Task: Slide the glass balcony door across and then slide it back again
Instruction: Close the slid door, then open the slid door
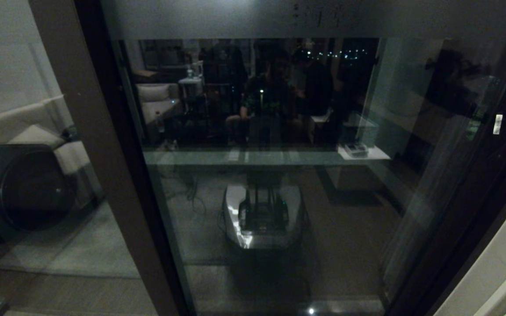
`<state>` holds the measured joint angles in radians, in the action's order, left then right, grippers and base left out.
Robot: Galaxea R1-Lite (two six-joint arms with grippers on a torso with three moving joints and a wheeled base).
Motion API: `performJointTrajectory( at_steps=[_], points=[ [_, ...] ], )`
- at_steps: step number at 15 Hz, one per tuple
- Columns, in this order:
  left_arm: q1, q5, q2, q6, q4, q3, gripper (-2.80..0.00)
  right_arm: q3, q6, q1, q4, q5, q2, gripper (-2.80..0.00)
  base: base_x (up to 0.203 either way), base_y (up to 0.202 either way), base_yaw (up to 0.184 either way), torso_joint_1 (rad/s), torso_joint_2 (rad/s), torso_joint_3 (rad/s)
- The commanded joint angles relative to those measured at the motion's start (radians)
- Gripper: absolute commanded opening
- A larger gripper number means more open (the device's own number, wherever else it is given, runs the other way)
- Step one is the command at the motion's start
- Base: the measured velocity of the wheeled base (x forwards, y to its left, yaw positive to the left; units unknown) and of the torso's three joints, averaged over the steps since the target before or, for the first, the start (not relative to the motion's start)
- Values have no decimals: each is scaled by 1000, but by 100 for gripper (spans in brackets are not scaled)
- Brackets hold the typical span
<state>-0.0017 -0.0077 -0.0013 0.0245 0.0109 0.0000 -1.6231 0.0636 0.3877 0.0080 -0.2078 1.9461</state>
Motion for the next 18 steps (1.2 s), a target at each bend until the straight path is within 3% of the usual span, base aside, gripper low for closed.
performJointTrajectory(
  at_steps=[1,7,18],
  points=[
    [0,0,0,0,0,0,-280,45,0,2,1,3,-84,-280,0,0,0,0,0,0],
    [0,0,0,0,0,0,-280,168,-38,2,1,266,-228,-280,0,0,0,0,0,0],
    [0,0,0,0,0,0,-280,206,-50,-5,2,321,-286,-280,0,0,0,0,0,0]
  ],
)
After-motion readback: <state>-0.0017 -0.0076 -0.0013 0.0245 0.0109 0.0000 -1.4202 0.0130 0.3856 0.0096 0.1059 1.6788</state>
